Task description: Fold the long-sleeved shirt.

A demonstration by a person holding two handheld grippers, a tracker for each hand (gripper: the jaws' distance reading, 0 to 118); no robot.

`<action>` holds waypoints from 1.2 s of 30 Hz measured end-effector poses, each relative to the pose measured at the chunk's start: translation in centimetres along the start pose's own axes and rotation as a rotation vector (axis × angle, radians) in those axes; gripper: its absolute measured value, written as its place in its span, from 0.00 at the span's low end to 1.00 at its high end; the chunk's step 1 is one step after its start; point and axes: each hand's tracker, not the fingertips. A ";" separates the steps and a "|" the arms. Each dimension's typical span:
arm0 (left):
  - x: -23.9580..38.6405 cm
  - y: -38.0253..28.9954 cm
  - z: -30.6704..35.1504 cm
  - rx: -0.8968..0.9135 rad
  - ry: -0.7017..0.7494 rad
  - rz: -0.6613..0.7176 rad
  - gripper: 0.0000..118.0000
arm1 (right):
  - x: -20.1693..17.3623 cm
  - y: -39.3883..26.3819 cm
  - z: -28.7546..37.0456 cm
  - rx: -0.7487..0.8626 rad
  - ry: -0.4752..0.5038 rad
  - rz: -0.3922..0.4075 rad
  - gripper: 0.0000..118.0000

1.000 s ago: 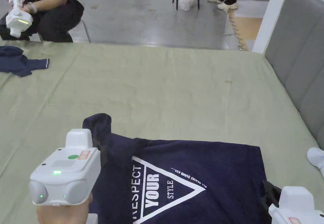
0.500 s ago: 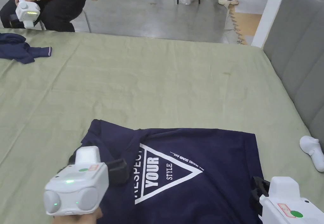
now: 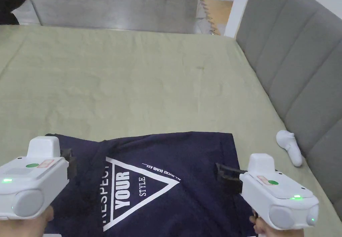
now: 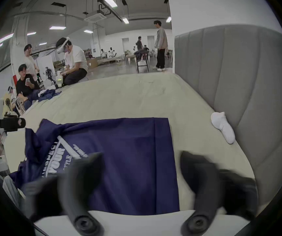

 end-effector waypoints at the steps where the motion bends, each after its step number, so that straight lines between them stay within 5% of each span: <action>1: -0.1 0.2 -0.6 -0.006 -0.014 0.013 0.04 | 0.4 0.7 -1.5 -0.019 -0.026 0.031 1.00; 4: -0.5 0.6 -2.2 -0.016 -0.024 0.014 0.04 | 2.4 3.1 -6.6 -0.027 -0.026 0.036 1.00; 8: -1.7 1.2 -4.1 -0.058 -0.025 0.074 0.04 | 5.5 5.2 -13.9 -0.137 -0.040 -0.065 1.00; 11: -3.0 1.6 -5.1 -0.070 -0.018 0.088 0.07 | 7.2 5.2 -16.8 -0.214 0.079 -0.152 0.96; 13: -4.2 2.1 -5.8 -0.066 -0.009 0.095 0.16 | 6.8 5.1 -17.3 -0.273 0.146 -0.164 0.53; 14: -5.2 2.6 -6.2 -0.075 -0.013 0.125 0.23 | 6.6 5.1 -17.3 -0.275 0.042 -0.096 0.39; 18: -9.4 5.4 -9.2 -0.100 -0.031 0.174 0.93 | 6.6 5.6 -15.8 -0.244 0.151 -0.160 0.09; 21: -11.4 7.5 -12.3 -0.162 -0.068 0.197 0.93 | 5.0 5.7 -15.6 -0.258 0.105 -0.088 0.09; 24: -12.4 8.2 -16.2 -0.352 -0.155 0.232 0.90 | 4.9 5.9 -15.9 -0.265 0.097 -0.106 0.09; 26: -12.4 7.7 -17.7 -0.448 -0.220 0.252 0.71 | 5.0 5.9 -15.7 -0.269 0.103 -0.118 0.09; 27: -12.3 7.4 -18.1 -0.471 -0.245 0.273 0.48 | 5.0 6.0 -15.6 -0.272 0.106 -0.121 0.09; 28: -12.1 7.0 -18.1 -0.499 -0.268 0.287 0.38 | 5.0 6.2 -15.8 -0.276 0.107 -0.120 0.09; 31: -12.1 6.4 -17.0 -0.409 -0.228 0.276 0.18 | 4.2 6.7 -15.4 -0.286 0.093 -0.080 0.09; 36: -11.7 7.2 -13.8 -0.305 -0.203 0.277 0.17 | 3.7 8.7 -13.0 -0.184 0.111 -0.093 0.07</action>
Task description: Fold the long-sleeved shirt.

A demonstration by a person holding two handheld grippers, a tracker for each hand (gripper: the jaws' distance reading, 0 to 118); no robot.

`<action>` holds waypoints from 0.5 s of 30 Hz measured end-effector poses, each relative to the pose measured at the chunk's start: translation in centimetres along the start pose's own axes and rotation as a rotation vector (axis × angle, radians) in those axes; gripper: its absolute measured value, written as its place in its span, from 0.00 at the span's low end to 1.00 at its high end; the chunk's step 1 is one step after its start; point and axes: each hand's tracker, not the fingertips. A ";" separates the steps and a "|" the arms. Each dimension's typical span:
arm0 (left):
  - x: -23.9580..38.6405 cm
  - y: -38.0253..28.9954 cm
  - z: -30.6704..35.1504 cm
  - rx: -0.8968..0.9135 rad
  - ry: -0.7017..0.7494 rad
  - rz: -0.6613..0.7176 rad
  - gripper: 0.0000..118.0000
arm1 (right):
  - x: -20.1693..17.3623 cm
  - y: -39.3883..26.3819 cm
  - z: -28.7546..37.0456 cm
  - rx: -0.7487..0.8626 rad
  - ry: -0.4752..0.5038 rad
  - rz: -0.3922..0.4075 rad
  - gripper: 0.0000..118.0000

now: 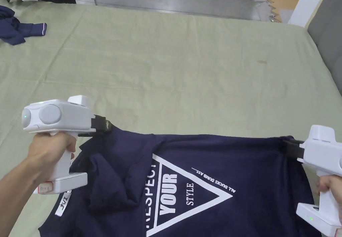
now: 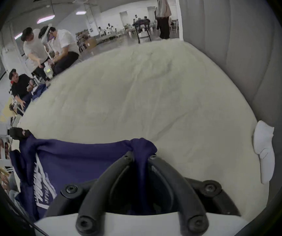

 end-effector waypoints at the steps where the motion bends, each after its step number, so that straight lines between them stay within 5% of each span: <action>1: 0.0 0.0 0.7 0.018 0.000 0.004 0.17 | -0.3 0.5 0.9 0.023 0.001 0.001 0.07; 8: 2.5 -0.9 7.6 0.201 0.003 -0.047 0.17 | -1.7 1.5 7.9 0.168 0.028 0.063 0.07; 15: 4.1 -10.5 16.3 0.356 -0.014 -0.167 0.16 | -2.7 -5.4 17.3 0.287 0.009 0.214 0.07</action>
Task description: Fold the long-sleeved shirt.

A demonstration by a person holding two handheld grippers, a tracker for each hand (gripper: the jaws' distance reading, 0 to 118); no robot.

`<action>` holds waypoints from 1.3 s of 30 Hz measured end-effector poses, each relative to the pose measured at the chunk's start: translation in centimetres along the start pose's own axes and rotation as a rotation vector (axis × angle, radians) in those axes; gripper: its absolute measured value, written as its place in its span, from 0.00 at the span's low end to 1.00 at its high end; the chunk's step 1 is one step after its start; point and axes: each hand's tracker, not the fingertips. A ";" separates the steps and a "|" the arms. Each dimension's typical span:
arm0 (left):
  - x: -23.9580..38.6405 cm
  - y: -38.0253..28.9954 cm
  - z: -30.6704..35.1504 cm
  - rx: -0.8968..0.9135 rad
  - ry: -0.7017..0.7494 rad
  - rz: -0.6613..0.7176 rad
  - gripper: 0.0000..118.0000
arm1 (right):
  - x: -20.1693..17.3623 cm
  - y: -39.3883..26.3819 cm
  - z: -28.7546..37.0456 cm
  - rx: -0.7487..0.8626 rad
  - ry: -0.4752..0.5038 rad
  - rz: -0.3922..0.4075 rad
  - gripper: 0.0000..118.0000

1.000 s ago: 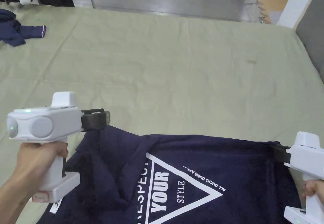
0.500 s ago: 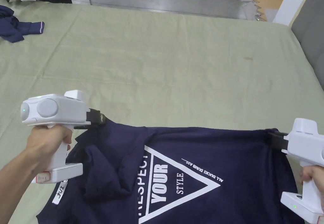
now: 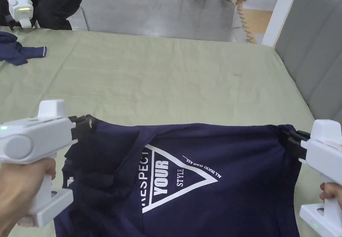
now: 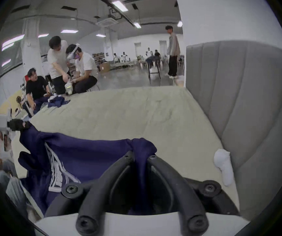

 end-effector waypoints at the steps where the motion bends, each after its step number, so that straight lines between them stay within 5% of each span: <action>1: 0.1 -1.2 1.4 0.007 -0.003 -0.005 0.16 | -0.4 -1.1 1.2 -0.011 -0.005 0.005 0.07; 9: -0.4 -11.5 8.4 -0.178 -0.014 -0.072 0.16 | -2.0 -12.2 9.1 -0.235 -0.020 -0.011 0.07; 12: -1.0 -14.9 8.3 -0.290 0.017 -0.104 0.16 | -1.9 -15.8 9.2 -0.372 -0.005 -0.078 0.07; 20: -1.3 -17.3 5.0 -0.384 0.106 -0.176 0.16 | -2.7 -17.6 5.9 -0.549 -0.040 -0.030 0.08; 22: -0.7 -17.1 5.6 -0.348 0.144 -0.223 0.40 | -2.8 -16.6 6.0 -0.519 -0.098 0.021 0.38; 24: -0.9 -15.9 6.5 -0.345 0.182 -0.175 0.86 | -2.6 -15.4 6.6 -0.518 -0.149 0.032 0.92; 25: -0.9 -15.2 7.2 -0.306 0.177 -0.137 0.94 | -3.0 -14.7 7.9 -0.474 -0.140 0.019 1.00; 31: 3.4 -10.3 10.5 0.020 0.230 -0.114 0.93 | -6.7 -8.8 10.4 -0.112 -0.165 -0.007 1.00; 32: 4.6 -9.6 10.2 0.036 0.264 -0.138 0.93 | -7.8 -7.9 10.1 -0.034 -0.185 -0.011 1.00; 34: 6.6 -9.0 9.3 0.142 0.263 -0.149 0.83 | -9.6 -6.8 9.3 0.070 -0.171 -0.018 0.80; 35: 7.6 -8.5 8.9 0.179 0.265 -0.148 0.67 | -10.6 -6.0 8.9 0.106 -0.178 -0.026 0.59; 36: 8.5 -8.1 8.4 0.211 0.262 -0.166 0.25 | -11.4 -5.4 8.4 0.152 -0.173 -0.024 0.20; 37: 9.2 -7.7 7.8 0.221 0.247 -0.191 0.07 | -12.2 -5.2 7.9 0.202 -0.197 -0.023 0.00; 39: 10.3 -7.2 7.3 0.260 0.259 -0.163 0.05 | -13.5 -4.4 7.8 0.248 -0.228 -0.040 0.00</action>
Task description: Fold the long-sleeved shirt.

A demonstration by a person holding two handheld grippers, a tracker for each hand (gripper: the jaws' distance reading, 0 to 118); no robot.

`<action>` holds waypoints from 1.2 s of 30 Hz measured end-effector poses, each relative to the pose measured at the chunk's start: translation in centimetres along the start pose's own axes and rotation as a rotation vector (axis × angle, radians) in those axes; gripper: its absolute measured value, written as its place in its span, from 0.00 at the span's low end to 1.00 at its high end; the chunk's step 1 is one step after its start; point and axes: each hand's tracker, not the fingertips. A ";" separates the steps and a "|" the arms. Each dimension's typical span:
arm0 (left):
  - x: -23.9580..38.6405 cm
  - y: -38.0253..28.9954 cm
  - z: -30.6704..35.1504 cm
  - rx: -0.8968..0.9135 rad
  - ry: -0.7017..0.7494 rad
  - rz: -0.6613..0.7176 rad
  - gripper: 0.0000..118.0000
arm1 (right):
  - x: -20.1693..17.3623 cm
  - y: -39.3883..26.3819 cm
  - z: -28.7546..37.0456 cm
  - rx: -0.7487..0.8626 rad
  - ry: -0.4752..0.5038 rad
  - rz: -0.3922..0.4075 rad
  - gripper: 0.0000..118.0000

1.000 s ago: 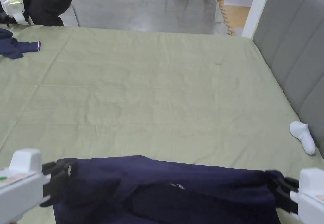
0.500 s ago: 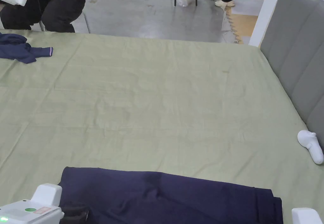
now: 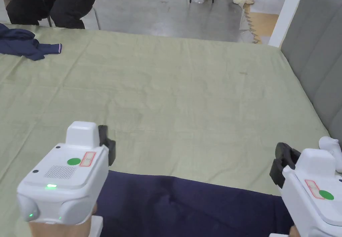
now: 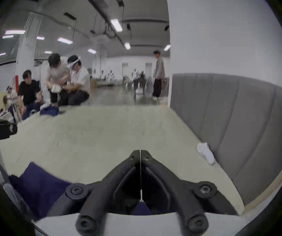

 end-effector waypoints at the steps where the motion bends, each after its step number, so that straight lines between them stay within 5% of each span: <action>1: 0.1 0.4 -0.2 -0.017 -0.020 -0.009 0.05 | -0.3 0.2 -0.1 0.000 0.016 -0.006 0.00; 5: -0.6 1.2 -0.8 -0.029 -0.050 0.030 0.09 | -1.0 0.9 0.1 0.030 -0.003 0.032 0.00; 9: -4.4 1.4 -1.5 -0.088 -0.106 0.066 0.48 | -1.0 1.6 0.4 0.047 -0.003 0.057 0.00; 11: -7.6 1.2 -2.4 -0.136 -0.154 0.119 0.52 | -0.8 2.0 0.6 0.064 0.000 0.061 0.00; 15: -13.4 -0.1 -4.4 -0.287 -0.189 0.188 0.94 | -1.4 2.9 1.6 0.146 -0.032 0.108 0.00; 27: -22.3 -14.9 -12.5 -0.960 -0.487 0.907 0.89 | -3.3 2.0 1.0 0.108 0.040 0.129 0.00; 29: -22.0 -15.4 -12.0 -0.845 -0.605 0.893 0.92 | -3.4 1.9 1.0 0.101 0.045 0.127 0.00; 34: -18.3 -16.4 -13.2 -0.911 -0.791 0.933 0.92 | -3.5 1.6 0.6 0.090 0.058 0.133 0.00; 36: -16.5 -16.1 -13.3 -0.877 -0.814 0.861 0.83 | -3.6 1.5 0.5 0.088 0.061 0.135 0.00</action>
